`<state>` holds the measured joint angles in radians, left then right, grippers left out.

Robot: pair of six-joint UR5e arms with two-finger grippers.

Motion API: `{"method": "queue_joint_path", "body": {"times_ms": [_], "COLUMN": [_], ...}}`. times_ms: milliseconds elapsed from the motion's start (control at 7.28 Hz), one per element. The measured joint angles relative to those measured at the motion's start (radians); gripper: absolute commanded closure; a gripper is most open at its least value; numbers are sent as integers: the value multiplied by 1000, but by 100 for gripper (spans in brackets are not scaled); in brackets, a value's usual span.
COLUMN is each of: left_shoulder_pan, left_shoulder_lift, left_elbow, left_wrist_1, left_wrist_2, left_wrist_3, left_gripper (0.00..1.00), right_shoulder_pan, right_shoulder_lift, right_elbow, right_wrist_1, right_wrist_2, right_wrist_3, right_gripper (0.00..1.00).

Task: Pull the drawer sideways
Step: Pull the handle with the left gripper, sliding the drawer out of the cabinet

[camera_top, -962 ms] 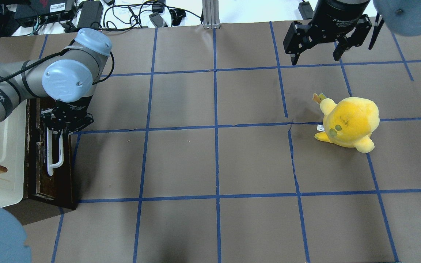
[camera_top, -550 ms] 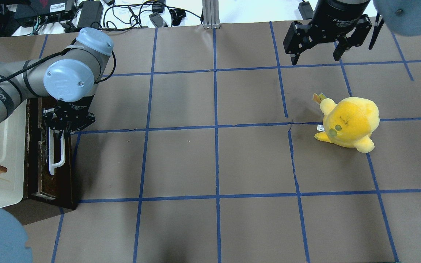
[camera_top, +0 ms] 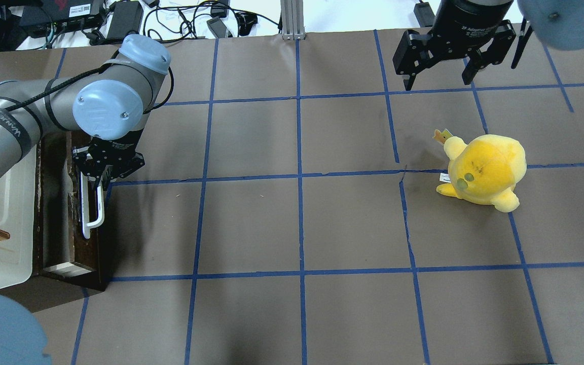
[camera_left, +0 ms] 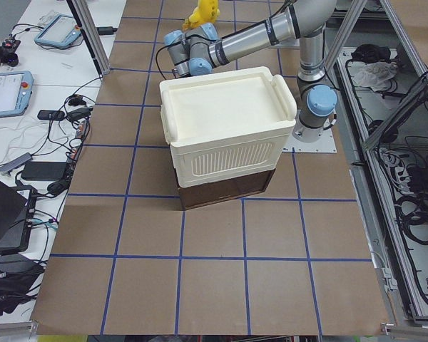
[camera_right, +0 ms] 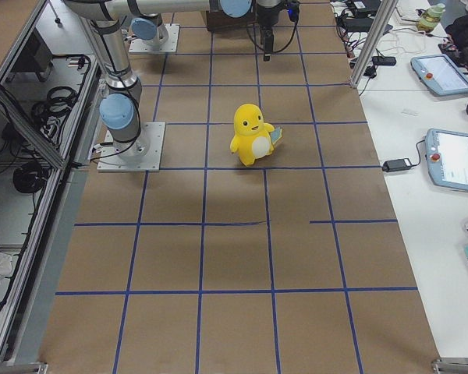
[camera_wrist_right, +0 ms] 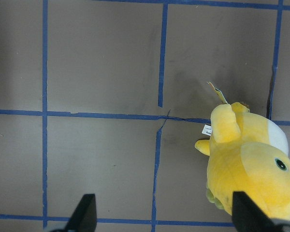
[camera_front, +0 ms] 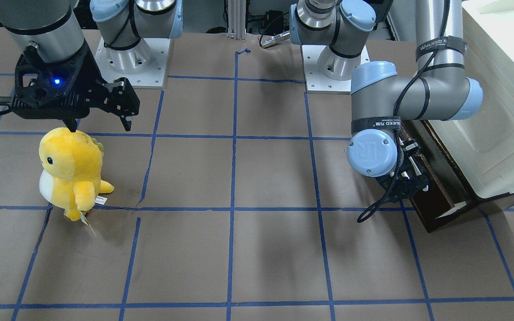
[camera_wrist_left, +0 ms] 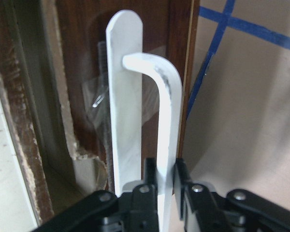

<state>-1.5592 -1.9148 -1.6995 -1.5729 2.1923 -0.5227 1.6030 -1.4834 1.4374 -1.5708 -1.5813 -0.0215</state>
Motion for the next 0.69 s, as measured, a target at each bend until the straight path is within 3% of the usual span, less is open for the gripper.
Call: {"method": "queue_joint_path", "body": {"times_ms": [687], "left_shoulder_pan": [-40], "left_shoulder_lift": [-3], "left_elbow": [13], "left_wrist_1": [1], "left_wrist_2": [-17], "left_wrist_3": [-9], "left_gripper": [100], "right_shoulder_pan": [0], "right_shoulder_lift": [0], "right_elbow": [0], "right_wrist_1": [0], "right_wrist_2": [1], "right_wrist_3": [0], "right_gripper": [0]}}
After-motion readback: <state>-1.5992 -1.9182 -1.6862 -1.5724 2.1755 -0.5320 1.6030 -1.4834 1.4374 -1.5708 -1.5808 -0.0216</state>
